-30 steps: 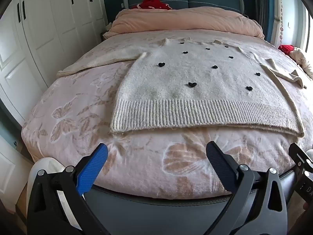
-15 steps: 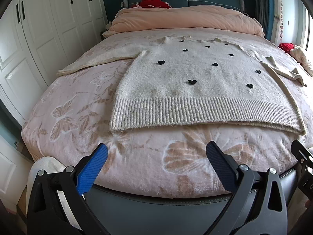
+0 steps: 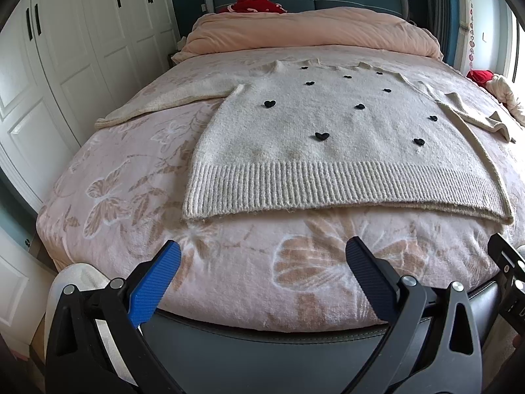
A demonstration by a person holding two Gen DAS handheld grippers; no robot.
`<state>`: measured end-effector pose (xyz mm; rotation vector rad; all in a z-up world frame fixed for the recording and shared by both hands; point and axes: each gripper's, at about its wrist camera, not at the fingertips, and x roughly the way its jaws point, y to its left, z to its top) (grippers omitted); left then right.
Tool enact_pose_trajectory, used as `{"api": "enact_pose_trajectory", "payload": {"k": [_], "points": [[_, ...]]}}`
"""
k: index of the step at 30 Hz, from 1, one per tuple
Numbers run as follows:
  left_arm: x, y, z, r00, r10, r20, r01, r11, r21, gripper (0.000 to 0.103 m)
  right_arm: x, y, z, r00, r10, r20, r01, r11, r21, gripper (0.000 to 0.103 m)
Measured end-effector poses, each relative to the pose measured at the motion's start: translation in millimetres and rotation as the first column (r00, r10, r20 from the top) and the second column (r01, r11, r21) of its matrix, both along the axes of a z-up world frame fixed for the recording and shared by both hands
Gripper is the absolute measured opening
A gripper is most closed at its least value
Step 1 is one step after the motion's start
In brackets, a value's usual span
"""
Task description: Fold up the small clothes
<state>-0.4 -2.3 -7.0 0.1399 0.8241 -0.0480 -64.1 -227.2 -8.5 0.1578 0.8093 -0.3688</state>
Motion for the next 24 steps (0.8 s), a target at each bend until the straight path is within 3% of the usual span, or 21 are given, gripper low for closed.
{"api": "enact_pose_trajectory", "payload": {"k": [24], "points": [[-0.1, -0.7, -1.9, 1.000, 0.005, -0.001, -0.005, 1.000, 0.005, 0.098, 0.7, 0.3, -1.5, 1.000, 0.002, -0.005, -0.002, 1.000, -0.005, 0.098]]}}
